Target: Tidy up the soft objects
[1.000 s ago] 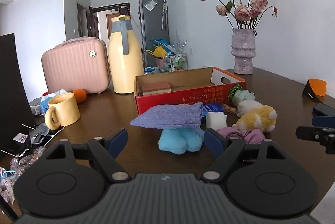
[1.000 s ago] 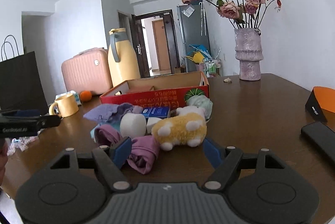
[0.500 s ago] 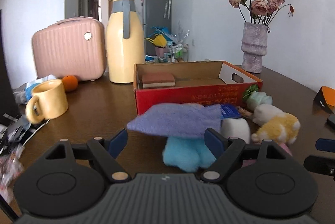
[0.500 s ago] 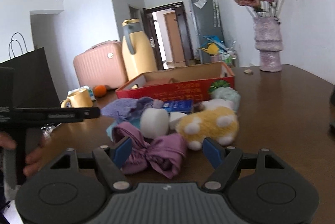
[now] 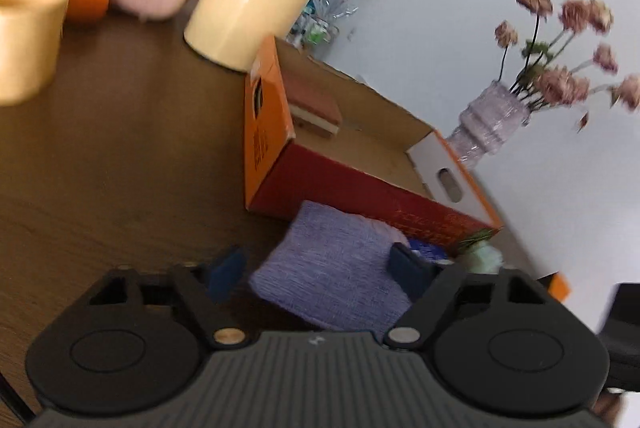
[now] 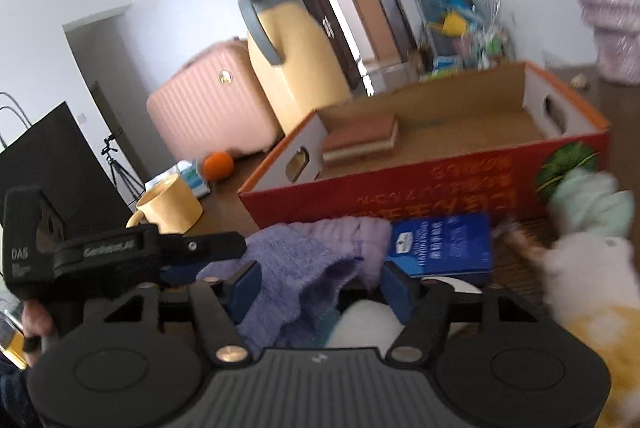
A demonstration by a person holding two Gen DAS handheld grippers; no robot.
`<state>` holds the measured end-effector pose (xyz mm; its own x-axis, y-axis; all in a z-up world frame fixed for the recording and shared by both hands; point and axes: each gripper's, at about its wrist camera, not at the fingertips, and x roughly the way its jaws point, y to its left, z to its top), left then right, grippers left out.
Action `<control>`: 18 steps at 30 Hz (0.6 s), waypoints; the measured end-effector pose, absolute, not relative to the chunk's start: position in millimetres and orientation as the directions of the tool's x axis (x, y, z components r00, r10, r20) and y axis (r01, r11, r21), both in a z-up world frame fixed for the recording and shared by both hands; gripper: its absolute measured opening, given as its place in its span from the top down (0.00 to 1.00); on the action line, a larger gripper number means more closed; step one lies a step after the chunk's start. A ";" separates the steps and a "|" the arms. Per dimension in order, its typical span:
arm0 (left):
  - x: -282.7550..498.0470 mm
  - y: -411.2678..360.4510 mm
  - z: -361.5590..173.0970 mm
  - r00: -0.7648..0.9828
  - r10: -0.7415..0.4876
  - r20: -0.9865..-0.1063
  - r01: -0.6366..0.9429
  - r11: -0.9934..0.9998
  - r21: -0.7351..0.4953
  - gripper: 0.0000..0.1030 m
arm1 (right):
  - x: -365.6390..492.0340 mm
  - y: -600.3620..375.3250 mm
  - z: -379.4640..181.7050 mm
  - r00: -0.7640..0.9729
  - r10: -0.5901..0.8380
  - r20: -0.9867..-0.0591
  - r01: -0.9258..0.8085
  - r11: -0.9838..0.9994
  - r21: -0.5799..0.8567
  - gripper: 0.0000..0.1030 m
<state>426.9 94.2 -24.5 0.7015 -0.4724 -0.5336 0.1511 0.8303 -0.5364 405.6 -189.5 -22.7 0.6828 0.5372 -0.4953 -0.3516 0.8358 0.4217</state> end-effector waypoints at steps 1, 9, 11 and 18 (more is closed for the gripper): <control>427.7 98.2 -27.0 0.693 -0.496 -0.523 0.151 0.809 -0.568 0.38 | 408.9 -187.9 -25.0 0.674 0.547 -0.496 -0.358 0.830 0.429 0.59; 405.5 103.3 -11.6 0.713 -0.511 -0.481 0.175 0.793 -0.583 0.89 | 394.5 -177.2 -7.1 0.703 0.542 -0.461 -0.394 0.836 0.382 0.90; 384.1 98.5 2.4 0.735 -0.501 -0.457 0.193 0.801 -0.567 0.89 | 377.0 -177.5 11.1 0.726 0.533 -0.434 -0.418 0.844 0.337 0.90; 277.3 77.2 22.3 0.790 -0.455 -0.411 0.220 0.836 -0.503 0.89 | 283.5 -186.0 35.7 0.720 0.554 -0.418 -0.508 0.831 0.225 0.90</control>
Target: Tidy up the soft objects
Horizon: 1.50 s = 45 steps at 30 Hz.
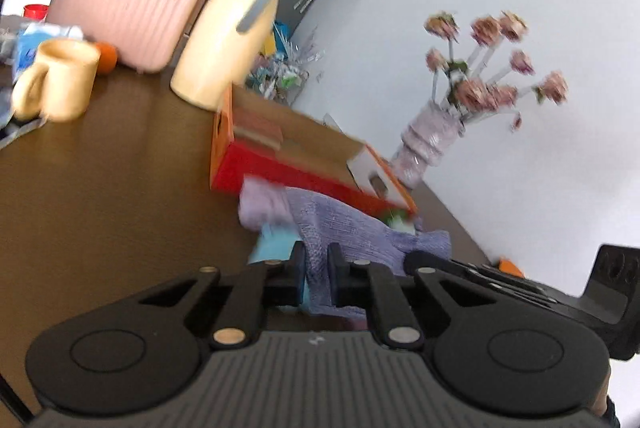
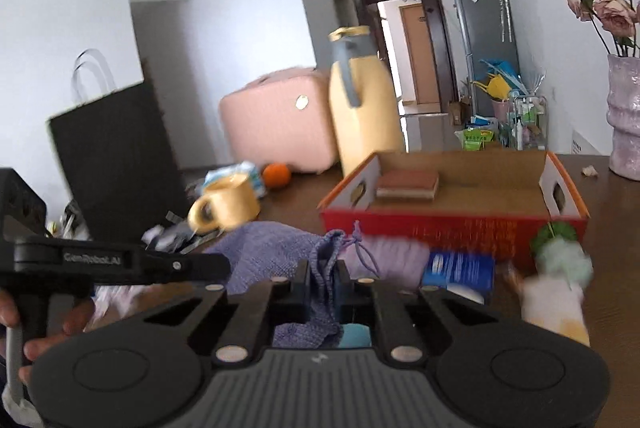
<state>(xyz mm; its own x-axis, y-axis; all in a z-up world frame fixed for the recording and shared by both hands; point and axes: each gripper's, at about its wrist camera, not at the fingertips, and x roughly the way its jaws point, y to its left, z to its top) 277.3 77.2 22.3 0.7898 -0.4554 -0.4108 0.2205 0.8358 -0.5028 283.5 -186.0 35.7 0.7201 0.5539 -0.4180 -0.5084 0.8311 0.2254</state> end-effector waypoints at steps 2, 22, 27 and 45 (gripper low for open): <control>243.5 66.0 13.4 0.783 -0.446 -0.434 0.217 0.849 -0.482 0.89 | 251.0 -186.8 24.0 0.713 0.541 -0.446 -0.512 0.837 0.196 0.90; 173.0 49.4 -19.9 0.801 -0.377 -0.465 0.221 0.908 -0.357 0.37 | 163.7 -220.5 -34.4 0.811 0.367 -0.455 -0.245 0.920 0.306 0.49; 195.1 41.5 -31.2 0.768 -0.398 -0.502 0.225 0.901 -0.371 0.59 | 161.8 -216.7 -40.0 0.778 0.408 -0.478 -0.255 0.900 0.354 0.46; 212.1 42.5 15.5 0.756 -0.539 -0.371 0.398 0.829 -0.393 0.94 | 193.1 -216.5 13.2 0.772 0.551 -0.316 -0.461 0.829 0.317 0.94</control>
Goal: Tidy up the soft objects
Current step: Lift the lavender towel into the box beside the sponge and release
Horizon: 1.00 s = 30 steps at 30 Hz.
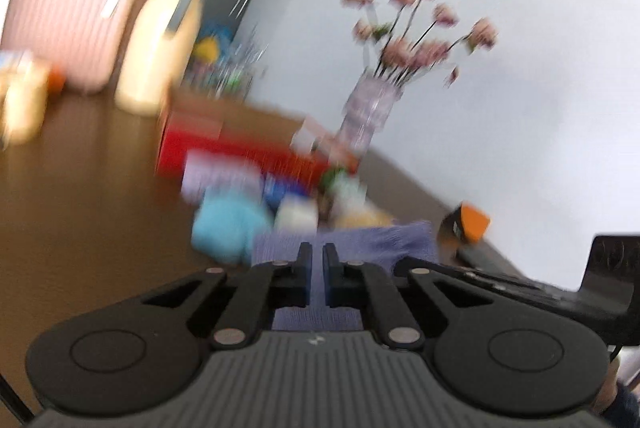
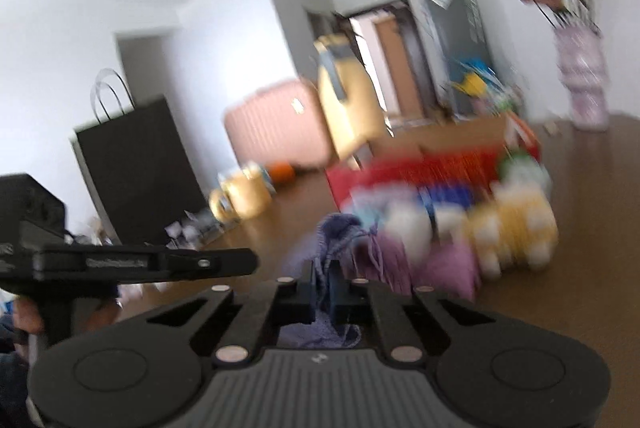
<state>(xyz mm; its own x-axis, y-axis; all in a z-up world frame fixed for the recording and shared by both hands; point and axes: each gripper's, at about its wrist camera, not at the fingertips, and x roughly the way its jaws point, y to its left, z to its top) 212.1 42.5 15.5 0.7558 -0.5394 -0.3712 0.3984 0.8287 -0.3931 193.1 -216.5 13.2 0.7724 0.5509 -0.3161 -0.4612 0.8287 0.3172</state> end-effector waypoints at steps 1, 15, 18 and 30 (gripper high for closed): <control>222.8 41.6 26.2 0.766 -0.543 -0.345 0.420 0.828 -0.371 0.94 | 205.0 -216.2 24.1 0.773 0.559 -0.300 -0.477 0.824 0.305 0.95; 383.9 31.4 1.3 0.728 -0.469 -0.500 0.249 0.860 -0.445 0.43 | 422.0 -218.1 25.8 0.792 0.395 -0.465 -0.374 0.917 0.140 0.98; 392.1 25.9 -17.0 0.684 -0.521 -0.510 0.231 0.819 -0.525 0.43 | 405.6 -235.6 2.8 0.778 0.389 -0.493 -0.344 0.921 0.184 0.98; 407.5 31.8 -13.1 0.686 -0.554 -0.471 0.172 0.753 -0.635 0.37 | 398.9 -294.8 -22.5 0.769 0.469 -0.435 -0.202 0.823 0.531 0.54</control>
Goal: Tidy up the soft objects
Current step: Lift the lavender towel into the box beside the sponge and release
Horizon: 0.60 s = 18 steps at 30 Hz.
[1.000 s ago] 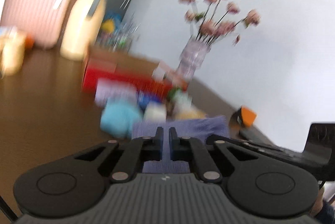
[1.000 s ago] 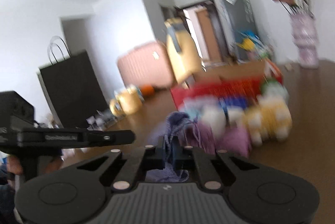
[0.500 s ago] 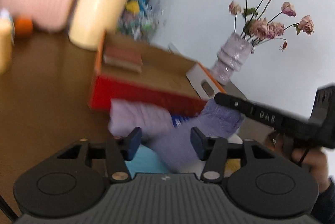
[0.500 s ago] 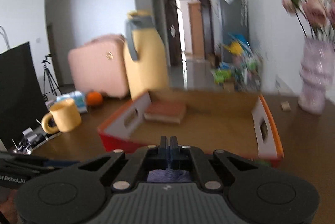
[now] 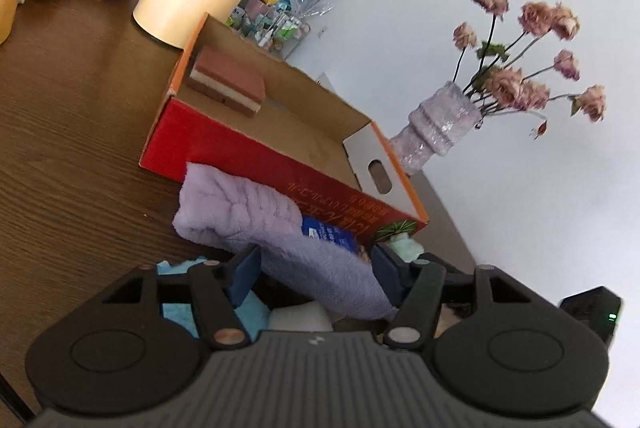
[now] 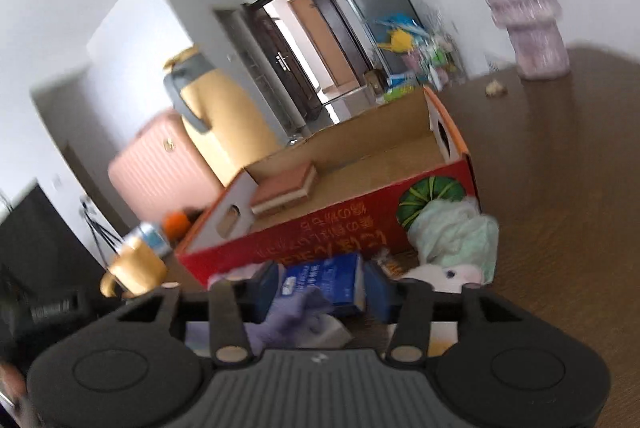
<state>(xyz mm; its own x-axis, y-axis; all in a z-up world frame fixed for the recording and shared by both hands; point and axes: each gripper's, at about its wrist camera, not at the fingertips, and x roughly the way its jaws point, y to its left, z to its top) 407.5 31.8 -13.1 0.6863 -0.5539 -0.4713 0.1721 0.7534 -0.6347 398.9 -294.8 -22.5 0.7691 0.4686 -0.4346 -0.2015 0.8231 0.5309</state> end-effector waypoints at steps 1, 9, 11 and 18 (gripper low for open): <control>406.8 34.0 -11.7 0.692 -0.552 -0.465 0.168 0.750 -0.640 0.36 | 401.9 -295.4 -24.8 0.754 0.493 -0.435 -0.193 0.798 0.571 0.54; 420.3 31.4 -18.1 0.659 -0.546 -0.518 0.144 0.767 -0.625 0.84 | 413.9 -265.1 -32.2 0.706 0.466 -0.532 -0.193 0.851 0.488 0.55; 420.7 25.0 -22.3 0.648 -0.540 -0.537 0.160 0.786 -0.597 0.90 | 413.5 -258.0 -34.0 0.704 0.483 -0.520 -0.235 0.850 0.471 0.75; 391.5 25.3 -10.9 0.672 -0.550 -0.496 0.226 0.790 -0.569 0.91 | 389.0 -248.3 -19.1 0.728 0.489 -0.481 -0.287 0.854 0.434 0.96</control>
<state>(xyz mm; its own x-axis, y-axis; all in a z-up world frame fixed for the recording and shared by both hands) 391.5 25.3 -10.9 0.6719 -0.5496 -0.4965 0.2259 0.7905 -0.5693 389.0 -248.3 -19.1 0.7277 0.4889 -0.4811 -0.2872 0.8541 0.4336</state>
